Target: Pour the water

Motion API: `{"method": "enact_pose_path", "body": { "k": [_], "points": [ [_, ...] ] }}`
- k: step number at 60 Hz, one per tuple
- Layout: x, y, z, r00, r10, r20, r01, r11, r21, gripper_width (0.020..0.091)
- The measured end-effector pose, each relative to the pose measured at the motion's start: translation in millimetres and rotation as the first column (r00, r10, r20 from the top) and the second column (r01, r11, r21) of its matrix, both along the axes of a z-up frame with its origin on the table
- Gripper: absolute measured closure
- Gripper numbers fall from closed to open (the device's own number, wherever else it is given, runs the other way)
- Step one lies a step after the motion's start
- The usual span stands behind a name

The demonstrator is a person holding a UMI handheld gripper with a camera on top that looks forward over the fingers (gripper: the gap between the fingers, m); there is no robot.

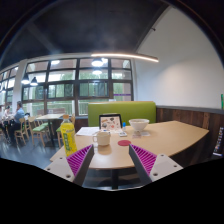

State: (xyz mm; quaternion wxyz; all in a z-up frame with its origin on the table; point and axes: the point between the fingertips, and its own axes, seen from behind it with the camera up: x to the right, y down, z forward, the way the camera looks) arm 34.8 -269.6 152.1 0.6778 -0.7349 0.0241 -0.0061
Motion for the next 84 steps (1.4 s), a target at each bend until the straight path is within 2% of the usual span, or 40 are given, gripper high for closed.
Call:
{"method": "enact_pose_path", "body": {
  "k": [11,19,36,40,48,61,62,63,66,72,73,75,76,84],
  "points": [
    [-3,4,-5,1.000,0.025,0.005,-0.024,1.000,-0.010,0.0297],
    [-27,7,-11,0.996,0.081,0.028,-0.081,0.996,-0.023,0.0284],
    [-129,66,-31,0.971,0.235,0.028,-0.233,0.970,-0.065,0.0282],
    [-164,91,-37,0.968,0.247,0.034,-0.245,0.967,-0.065,0.0280],
    [-199,148,-43,0.975,0.219,0.044,-0.216,0.974,-0.063,0.0280],
    [-212,234,-46,0.992,0.092,0.082,-0.090,0.996,-0.027,0.0283],
    [-213,239,-47,0.993,0.086,0.078,-0.084,0.996,-0.024,0.0303],
    [-214,244,-47,0.994,0.084,0.074,-0.083,0.996,-0.022,0.0289],
    [-212,252,-53,0.995,0.066,0.077,-0.064,0.997,-0.032,0.0656],
    [-210,265,-54,0.992,0.075,0.105,-0.077,0.997,0.017,0.0689],
    [-211,265,-54,0.991,0.081,0.110,-0.083,0.996,0.019,0.0728],
    [-215,264,-54,0.989,0.096,0.111,-0.099,0.995,0.018,0.0729],
    [-215,264,-54,0.988,0.102,0.117,-0.105,0.994,0.019,0.0773],
    [-218,268,-53,0.986,0.129,0.101,-0.131,0.991,0.008,0.0802]
  ]
}}
